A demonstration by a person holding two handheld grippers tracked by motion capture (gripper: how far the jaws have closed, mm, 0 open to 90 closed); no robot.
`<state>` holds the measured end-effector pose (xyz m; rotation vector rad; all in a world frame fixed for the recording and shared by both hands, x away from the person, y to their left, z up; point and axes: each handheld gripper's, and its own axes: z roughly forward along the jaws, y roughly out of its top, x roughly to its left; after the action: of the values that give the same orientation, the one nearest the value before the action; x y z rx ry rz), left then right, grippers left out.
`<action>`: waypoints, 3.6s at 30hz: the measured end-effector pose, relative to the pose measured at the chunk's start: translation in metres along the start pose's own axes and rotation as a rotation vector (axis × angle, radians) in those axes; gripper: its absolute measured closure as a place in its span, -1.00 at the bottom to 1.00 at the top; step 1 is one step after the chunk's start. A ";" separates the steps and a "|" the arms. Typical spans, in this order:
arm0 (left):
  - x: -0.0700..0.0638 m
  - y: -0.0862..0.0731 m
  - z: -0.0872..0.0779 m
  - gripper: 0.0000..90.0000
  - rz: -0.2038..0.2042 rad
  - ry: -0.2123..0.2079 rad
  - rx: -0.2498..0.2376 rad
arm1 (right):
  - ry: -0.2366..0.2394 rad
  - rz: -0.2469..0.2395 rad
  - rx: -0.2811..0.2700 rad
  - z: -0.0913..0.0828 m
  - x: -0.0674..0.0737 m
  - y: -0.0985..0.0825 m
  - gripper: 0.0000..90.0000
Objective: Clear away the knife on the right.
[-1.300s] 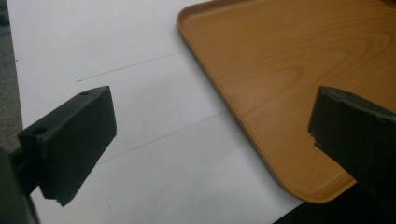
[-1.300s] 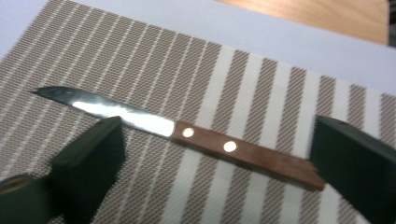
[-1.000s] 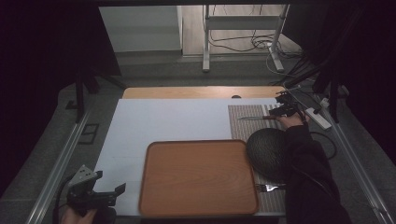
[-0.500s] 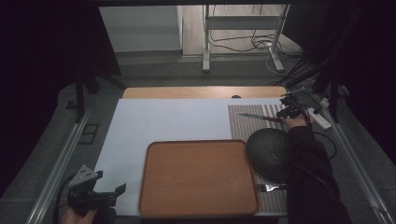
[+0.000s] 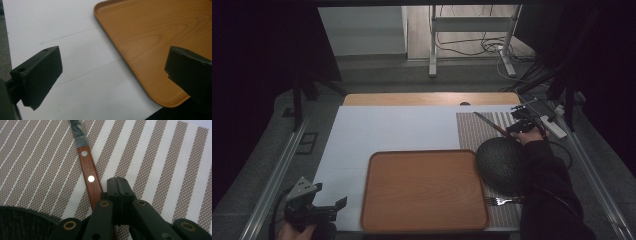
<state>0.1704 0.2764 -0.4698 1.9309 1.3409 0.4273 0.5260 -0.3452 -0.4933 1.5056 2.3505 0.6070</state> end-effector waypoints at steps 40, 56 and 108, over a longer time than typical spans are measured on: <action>-0.001 0.000 0.001 -0.96 0.013 0.005 0.006 | 0.004 -0.039 -0.067 -0.005 0.035 0.025 -1.00; -0.001 0.000 0.000 -0.96 0.013 0.003 0.005 | -0.013 -0.040 0.021 0.024 0.033 0.023 -1.00; -0.002 0.000 0.001 -0.95 0.021 0.003 0.007 | 0.007 -0.122 -0.084 -0.002 0.008 0.021 0.72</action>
<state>0.1705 0.2744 -0.4698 1.9524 1.3263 0.4369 0.5382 -0.3305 -0.4812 1.3161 2.3694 0.6730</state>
